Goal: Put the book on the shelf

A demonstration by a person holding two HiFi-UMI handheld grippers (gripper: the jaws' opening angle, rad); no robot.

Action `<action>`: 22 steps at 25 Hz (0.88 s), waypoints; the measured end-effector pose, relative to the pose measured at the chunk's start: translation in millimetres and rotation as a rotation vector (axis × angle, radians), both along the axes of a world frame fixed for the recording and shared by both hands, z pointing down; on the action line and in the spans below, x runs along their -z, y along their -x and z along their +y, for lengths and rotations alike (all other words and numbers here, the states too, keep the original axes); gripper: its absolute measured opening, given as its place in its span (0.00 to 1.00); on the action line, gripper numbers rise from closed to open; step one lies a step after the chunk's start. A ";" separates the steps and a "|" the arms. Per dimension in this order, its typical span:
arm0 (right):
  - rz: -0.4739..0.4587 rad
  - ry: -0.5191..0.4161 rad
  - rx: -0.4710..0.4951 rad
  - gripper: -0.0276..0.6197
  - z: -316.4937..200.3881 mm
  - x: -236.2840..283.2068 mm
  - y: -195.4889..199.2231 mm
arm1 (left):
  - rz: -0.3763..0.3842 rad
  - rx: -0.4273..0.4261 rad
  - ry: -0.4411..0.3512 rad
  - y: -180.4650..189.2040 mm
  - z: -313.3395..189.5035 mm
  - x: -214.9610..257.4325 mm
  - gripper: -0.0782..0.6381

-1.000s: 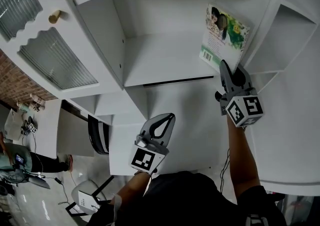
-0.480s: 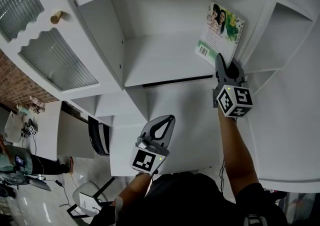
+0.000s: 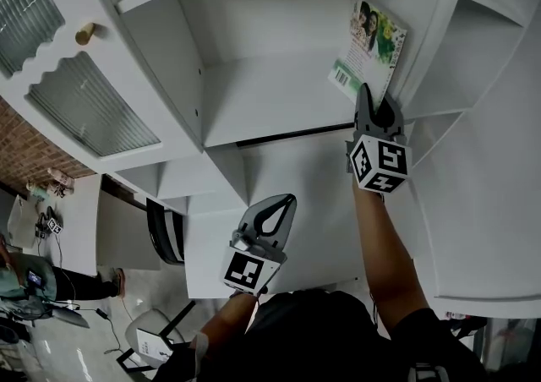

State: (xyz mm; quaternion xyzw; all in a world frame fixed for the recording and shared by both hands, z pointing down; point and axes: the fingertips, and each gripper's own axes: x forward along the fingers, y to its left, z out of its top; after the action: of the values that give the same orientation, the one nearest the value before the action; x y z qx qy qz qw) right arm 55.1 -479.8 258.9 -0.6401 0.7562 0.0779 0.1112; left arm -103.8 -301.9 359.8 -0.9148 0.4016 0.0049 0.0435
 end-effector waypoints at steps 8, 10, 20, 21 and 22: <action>0.018 0.045 0.000 0.16 0.2 -5.5 1.7 | 0.000 0.004 0.003 0.8 4.3 -2.7 0.13; 0.028 0.061 0.009 0.17 1.7 -10.0 2.9 | 0.000 0.011 0.007 3.0 4.8 -3.0 0.13; 0.030 0.103 0.091 0.28 21.4 -28.5 3.4 | -0.009 0.008 -0.004 -2.9 11.0 -6.9 0.13; 0.033 0.107 0.098 0.28 23.9 -30.2 2.7 | -0.007 0.008 -0.001 -4.8 12.1 -6.3 0.13; 0.036 0.109 0.105 0.28 26.7 -31.9 2.0 | -0.003 0.008 0.005 -7.0 13.4 -4.8 0.13</action>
State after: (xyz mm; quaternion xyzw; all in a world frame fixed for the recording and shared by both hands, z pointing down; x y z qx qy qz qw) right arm 53.1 -453.1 290.8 -0.6032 0.7937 0.0421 0.0666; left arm -96.8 -288.5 364.6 -0.9132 0.4053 0.0024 0.0417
